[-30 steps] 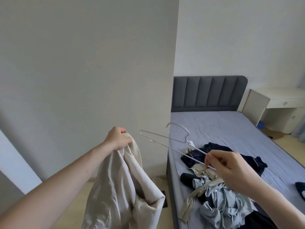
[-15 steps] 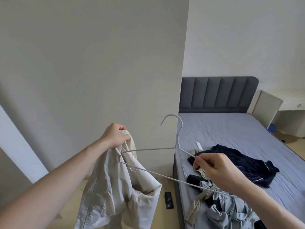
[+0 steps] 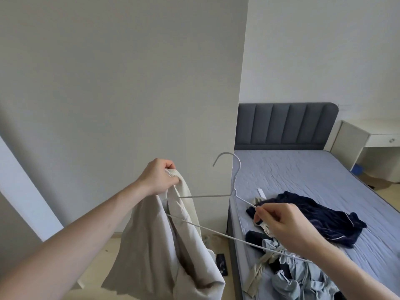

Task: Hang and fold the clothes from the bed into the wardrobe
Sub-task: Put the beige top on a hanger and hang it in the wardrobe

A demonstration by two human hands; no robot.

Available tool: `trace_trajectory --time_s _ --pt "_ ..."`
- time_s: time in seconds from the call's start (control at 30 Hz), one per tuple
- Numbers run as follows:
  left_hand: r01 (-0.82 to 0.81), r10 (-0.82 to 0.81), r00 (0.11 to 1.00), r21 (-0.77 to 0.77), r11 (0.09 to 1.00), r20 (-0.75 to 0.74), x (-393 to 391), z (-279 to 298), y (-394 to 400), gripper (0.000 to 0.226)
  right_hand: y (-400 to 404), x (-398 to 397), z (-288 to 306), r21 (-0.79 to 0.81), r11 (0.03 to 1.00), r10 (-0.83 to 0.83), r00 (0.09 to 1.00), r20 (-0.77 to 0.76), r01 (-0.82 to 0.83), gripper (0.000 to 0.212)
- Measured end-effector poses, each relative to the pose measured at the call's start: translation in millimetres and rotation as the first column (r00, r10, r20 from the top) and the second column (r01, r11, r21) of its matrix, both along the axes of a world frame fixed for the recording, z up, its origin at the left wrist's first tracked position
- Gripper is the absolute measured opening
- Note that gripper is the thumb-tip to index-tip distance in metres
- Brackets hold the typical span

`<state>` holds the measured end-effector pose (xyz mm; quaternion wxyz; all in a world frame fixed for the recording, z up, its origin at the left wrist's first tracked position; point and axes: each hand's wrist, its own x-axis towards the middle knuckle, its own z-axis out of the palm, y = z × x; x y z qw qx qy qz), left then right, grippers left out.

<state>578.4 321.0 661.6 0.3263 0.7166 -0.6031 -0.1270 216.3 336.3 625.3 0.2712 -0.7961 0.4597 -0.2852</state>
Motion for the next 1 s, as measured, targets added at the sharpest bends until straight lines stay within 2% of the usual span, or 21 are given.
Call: trace_trajectory --time_s 0.1,0.17,0.3,0.37,0.57,0.7,0.8,1.0 --pt "0.034 -0.033 0.999 -0.054 0.998 0.024 -18 7 -1 0.021 6 7 -9 0.021 0.997 -0.078 0.996 0.039 0.078 0.037" --pt "0.043 -0.039 0.998 -0.103 0.994 0.043 -26 13 0 0.022 11 9 -16 0.097 0.988 -0.133 0.986 0.098 0.124 0.039" --pt "0.024 -0.005 0.995 -0.195 0.98 0.098 -32 25 -1 0.022 25 13 -22 0.303 0.948 -0.142 0.98 0.137 0.095 0.041" --pt "-0.006 0.034 0.991 -0.217 0.976 0.129 -29 30 -3 0.023 27 11 -17 0.342 0.934 -0.167 0.972 0.164 0.102 0.042" --pt "-0.043 0.097 0.977 -0.266 0.963 0.192 -22 35 -6 0.026 24 -12 -1 0.18 0.957 -0.265 0.941 0.209 0.229 0.036" --pt "-0.012 0.086 0.975 -0.339 0.941 0.204 -43 34 -6 0.025 32 5 -9 0.105 0.968 -0.249 0.935 0.251 0.23 0.03" --pt "0.023 0.058 0.979 -0.389 0.921 0.196 -63 36 -3 0.026 39 27 -25 0.112 0.964 -0.262 0.915 0.305 0.239 0.034" --pt "0.032 -0.011 0.999 -0.498 0.866 0.044 -87 52 11 0.03 51 60 -53 0.188 0.966 -0.243 0.874 0.421 0.178 0.038"
